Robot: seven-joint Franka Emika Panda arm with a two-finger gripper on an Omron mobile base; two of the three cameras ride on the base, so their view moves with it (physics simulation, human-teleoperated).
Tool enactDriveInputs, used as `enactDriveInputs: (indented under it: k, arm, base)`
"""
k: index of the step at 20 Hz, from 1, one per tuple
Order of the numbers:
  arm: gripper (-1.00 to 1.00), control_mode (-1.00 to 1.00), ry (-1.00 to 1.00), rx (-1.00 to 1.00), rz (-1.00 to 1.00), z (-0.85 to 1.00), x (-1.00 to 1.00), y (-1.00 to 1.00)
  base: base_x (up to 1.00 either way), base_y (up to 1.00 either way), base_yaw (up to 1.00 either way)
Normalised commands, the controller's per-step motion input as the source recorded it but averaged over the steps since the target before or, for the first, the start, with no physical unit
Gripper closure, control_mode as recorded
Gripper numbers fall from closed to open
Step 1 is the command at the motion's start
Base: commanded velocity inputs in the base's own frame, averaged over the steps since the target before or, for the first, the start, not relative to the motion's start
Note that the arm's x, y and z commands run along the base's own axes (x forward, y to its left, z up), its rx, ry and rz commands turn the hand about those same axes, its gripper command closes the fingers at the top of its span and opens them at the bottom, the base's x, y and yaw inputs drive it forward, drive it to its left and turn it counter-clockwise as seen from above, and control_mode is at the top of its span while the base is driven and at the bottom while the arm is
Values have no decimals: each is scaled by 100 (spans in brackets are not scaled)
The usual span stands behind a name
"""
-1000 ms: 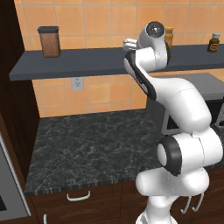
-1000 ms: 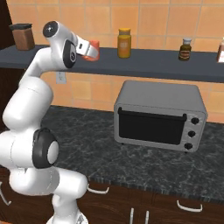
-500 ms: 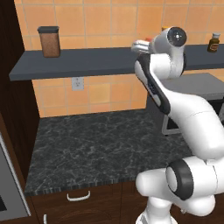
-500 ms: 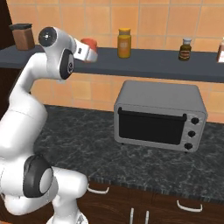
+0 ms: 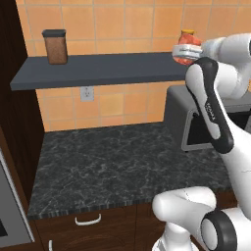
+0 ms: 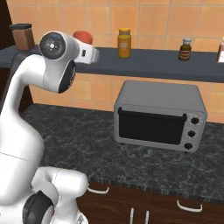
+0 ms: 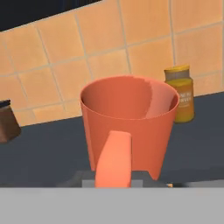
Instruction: Gather all objects into one cabinet and sort the glasses and bowls to opposite sides.
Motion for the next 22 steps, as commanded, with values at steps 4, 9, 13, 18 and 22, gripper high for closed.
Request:
enactDriveInputs:
  k: [4,9,13,18,22]
  arm:
    - [100,-100,0,0,30,33,-100,-3]
    - [100,-100,0,-7,19,5,-99,6]
    - [100,-100,-2,-10,-5,0,-39,26]
    - [100,100,0,-3,0,0,0,4]
    - [100,100,0,0,0,0,0,0]
  base:
    - [0,0,0]
    - [0,0,0]
    - [0,0,0]
    - [0,-9,-8]
    - [0,-18,-35]
